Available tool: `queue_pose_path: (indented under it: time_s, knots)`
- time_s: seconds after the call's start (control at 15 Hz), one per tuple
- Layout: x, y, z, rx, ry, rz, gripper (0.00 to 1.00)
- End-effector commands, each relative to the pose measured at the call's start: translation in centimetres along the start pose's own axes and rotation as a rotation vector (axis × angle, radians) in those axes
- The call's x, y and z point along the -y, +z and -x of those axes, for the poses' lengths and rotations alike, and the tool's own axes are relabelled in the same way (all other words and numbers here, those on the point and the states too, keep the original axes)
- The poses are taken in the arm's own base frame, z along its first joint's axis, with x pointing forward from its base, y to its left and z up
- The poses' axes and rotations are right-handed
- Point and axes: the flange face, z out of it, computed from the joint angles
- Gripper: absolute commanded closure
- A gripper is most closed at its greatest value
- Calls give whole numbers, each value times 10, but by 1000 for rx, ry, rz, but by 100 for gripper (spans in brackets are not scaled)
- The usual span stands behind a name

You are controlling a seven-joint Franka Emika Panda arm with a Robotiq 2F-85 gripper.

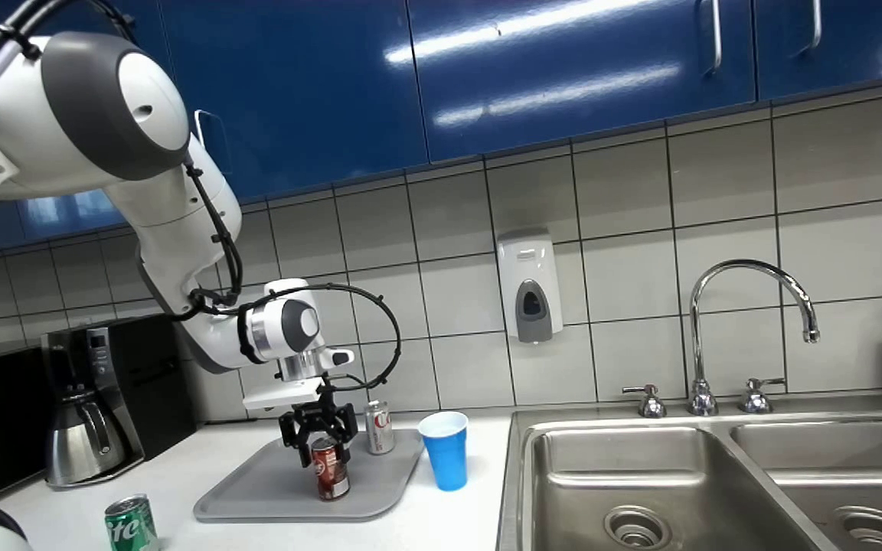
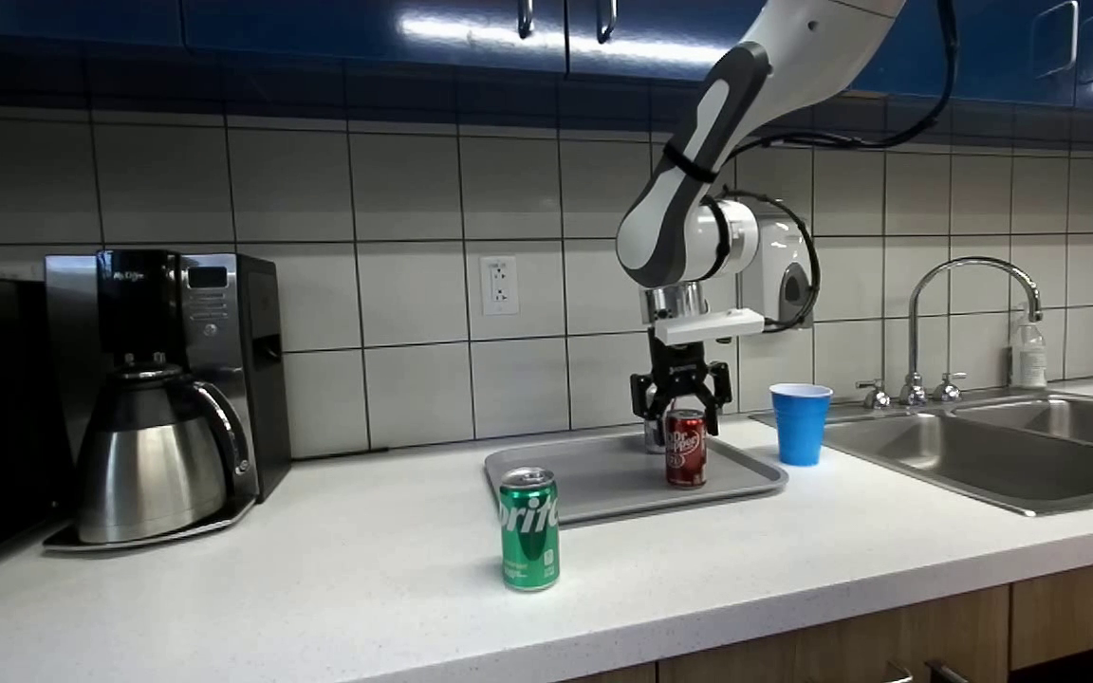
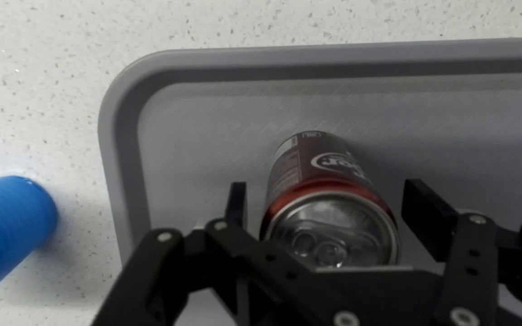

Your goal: Put the cans on the tray

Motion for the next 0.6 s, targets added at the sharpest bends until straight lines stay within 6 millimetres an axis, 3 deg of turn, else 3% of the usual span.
queue_pose_path:
  time_s: [0.0, 0.53]
  knots:
    - [0, -10, -6, 5, 23, 16, 0]
    - [-1, -30, 6, -17, 18, 13, 0]
